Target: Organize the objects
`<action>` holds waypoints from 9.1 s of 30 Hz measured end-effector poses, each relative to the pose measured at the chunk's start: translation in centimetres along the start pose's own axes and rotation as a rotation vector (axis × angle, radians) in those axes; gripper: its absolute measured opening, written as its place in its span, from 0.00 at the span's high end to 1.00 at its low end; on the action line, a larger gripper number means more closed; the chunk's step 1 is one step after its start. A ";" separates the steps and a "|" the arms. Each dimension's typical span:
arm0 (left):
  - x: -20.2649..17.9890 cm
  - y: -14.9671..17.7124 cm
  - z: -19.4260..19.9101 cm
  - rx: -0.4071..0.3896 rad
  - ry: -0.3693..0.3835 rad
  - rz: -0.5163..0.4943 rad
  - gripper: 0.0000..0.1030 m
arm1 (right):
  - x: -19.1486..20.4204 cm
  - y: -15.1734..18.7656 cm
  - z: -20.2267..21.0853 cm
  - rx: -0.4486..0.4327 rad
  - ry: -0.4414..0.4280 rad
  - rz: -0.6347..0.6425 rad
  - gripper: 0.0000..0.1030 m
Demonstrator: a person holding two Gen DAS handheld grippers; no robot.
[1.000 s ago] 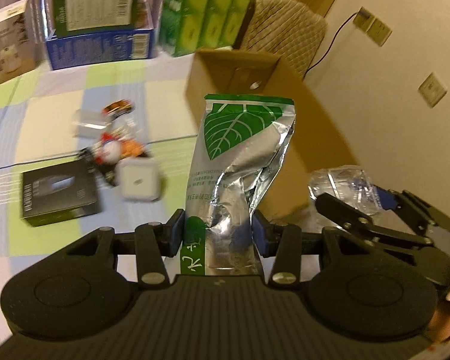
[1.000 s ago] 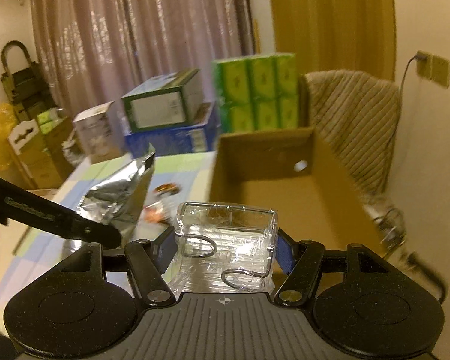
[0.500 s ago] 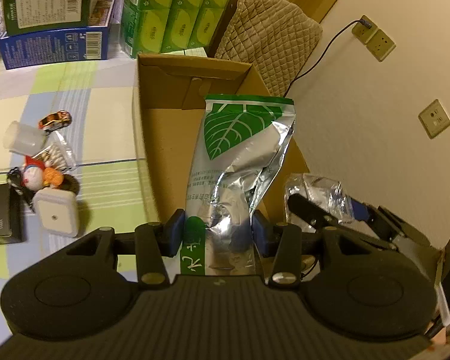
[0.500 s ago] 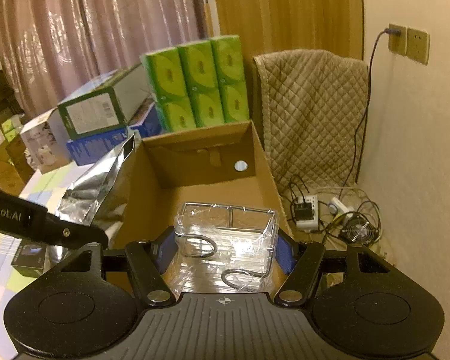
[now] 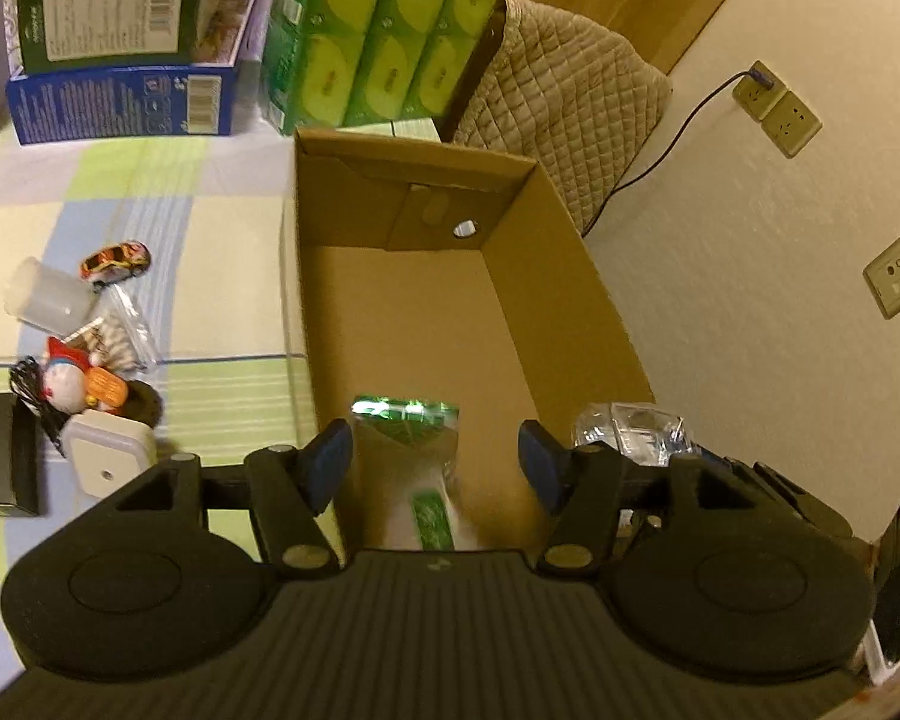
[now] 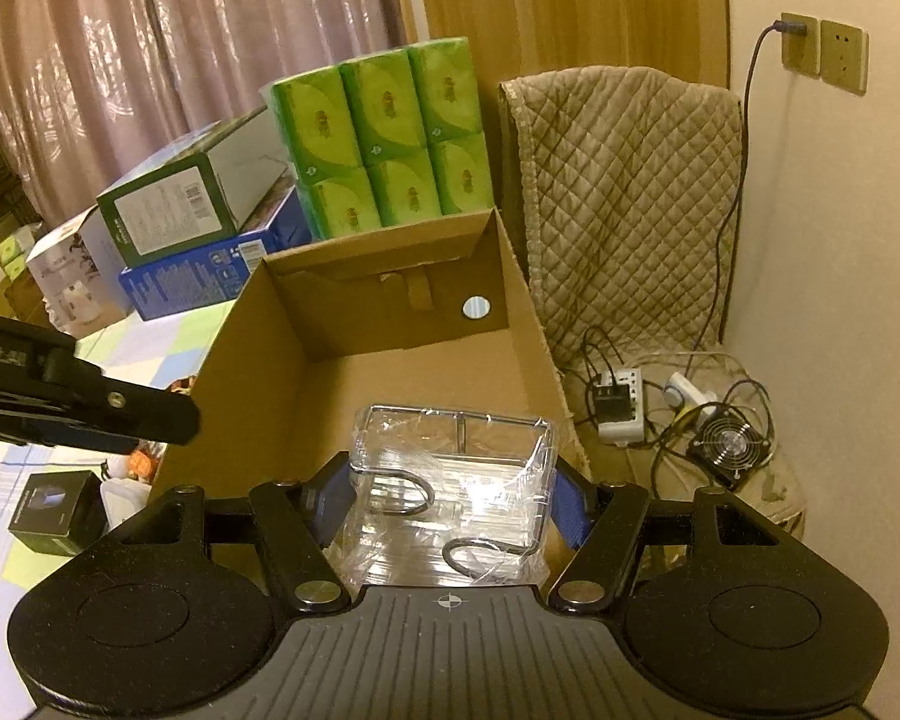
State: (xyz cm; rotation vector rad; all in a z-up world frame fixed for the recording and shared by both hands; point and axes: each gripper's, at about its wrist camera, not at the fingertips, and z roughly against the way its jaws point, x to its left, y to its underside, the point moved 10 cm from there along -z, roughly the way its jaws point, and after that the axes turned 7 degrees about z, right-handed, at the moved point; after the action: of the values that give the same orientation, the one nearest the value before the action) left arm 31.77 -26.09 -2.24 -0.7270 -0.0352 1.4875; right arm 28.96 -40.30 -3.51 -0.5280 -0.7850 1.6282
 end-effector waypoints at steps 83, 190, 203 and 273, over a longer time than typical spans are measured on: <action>24.9 11.3 21.1 -0.213 -0.331 -0.063 0.01 | 24.2 8.5 7.8 -0.019 -0.253 0.149 0.19; 28.5 6.3 2.8 0.025 -0.194 -0.560 0.06 | 24.7 9.4 -9.1 0.074 -0.233 0.191 0.40; 26.9 7.2 -0.4 0.254 -0.127 -0.522 0.24 | 24.3 11.2 -8.5 0.111 -0.228 0.180 0.40; 9.3 11.1 14.8 -0.127 -0.033 -0.120 0.26 | 12.0 5.7 11.7 -0.098 -0.071 0.039 0.40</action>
State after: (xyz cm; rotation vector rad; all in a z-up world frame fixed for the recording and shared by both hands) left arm 16.44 -12.42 0.60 -0.7891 -0.1968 1.3910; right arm 14.32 -31.40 1.13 -0.5605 -0.9151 1.6583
